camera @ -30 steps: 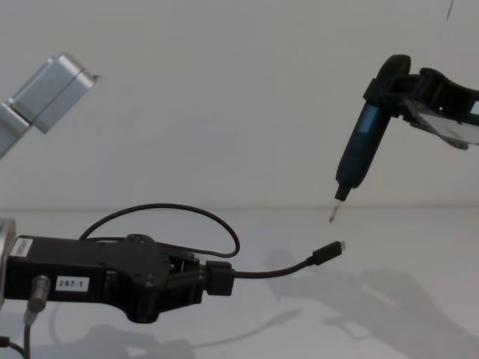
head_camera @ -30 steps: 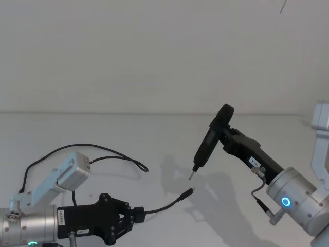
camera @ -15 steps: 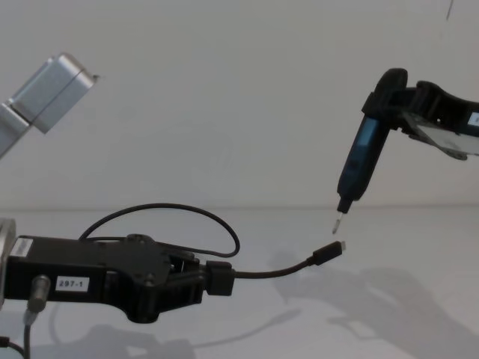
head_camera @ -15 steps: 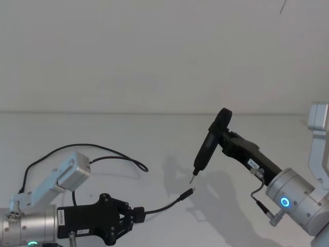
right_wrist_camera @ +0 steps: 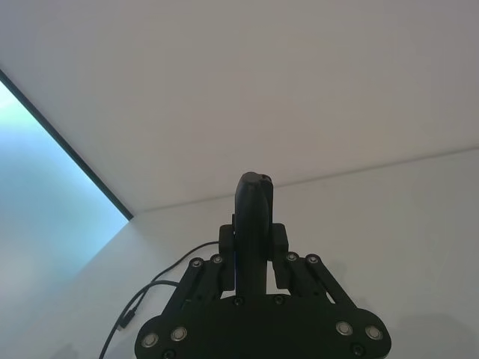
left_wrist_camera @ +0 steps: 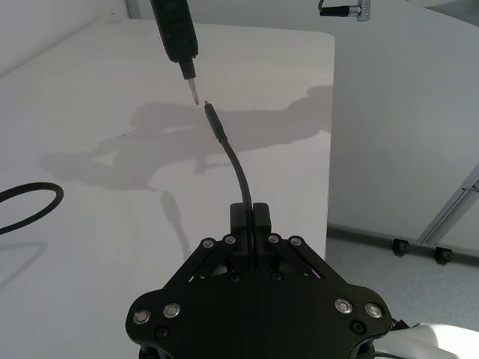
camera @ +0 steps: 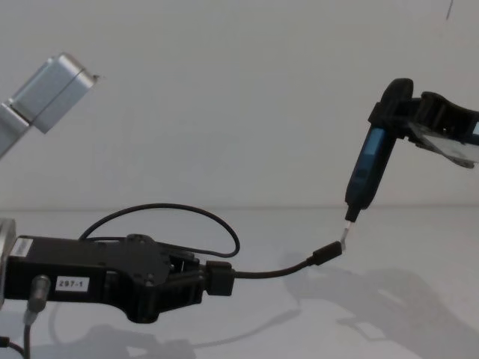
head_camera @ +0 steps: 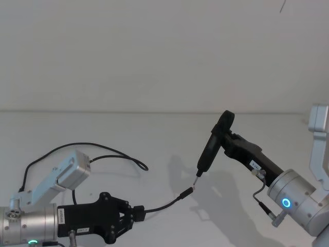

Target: Pick up the data cable with the one hand.

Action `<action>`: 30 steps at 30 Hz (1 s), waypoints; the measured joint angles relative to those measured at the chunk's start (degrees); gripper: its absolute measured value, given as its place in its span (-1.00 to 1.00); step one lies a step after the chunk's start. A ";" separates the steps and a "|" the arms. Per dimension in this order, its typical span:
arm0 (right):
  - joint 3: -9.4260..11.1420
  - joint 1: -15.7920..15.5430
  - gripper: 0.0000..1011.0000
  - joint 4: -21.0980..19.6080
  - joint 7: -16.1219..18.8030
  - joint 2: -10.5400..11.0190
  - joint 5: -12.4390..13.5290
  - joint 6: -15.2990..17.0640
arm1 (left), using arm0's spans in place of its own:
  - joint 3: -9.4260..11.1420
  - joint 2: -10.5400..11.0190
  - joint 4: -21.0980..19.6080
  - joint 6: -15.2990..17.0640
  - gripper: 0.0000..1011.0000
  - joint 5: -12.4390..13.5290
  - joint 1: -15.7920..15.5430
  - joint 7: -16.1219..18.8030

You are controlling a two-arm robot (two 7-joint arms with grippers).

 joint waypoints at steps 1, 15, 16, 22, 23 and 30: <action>-0.01 -0.01 -0.45 0.00 -0.06 0.08 0.08 0.04 | 0.00 0.00 0.00 0.00 -0.88 0.00 0.00 0.00; 0.39 -0.35 -0.45 -0.68 -0.44 1.12 2.97 3.01 | 0.00 0.00 0.00 0.00 -0.88 0.00 0.00 0.00; 0.47 -0.39 -0.45 -0.78 -0.45 1.25 3.30 3.32 | 0.00 0.00 0.00 0.00 -0.88 0.00 0.00 0.00; 0.76 -0.54 -0.45 -1.08 -0.43 1.60 4.57 4.11 | 0.00 0.00 0.00 0.00 -0.88 0.00 0.00 0.00; 0.79 -0.56 -0.45 -1.12 -0.42 1.65 4.68 4.15 | 0.00 0.00 0.00 0.00 -0.88 -0.01 0.00 0.00; 1.00 -0.65 -0.45 -1.38 -0.25 1.96 5.57 4.49 | 0.00 0.00 0.00 0.00 -0.88 0.00 0.00 0.00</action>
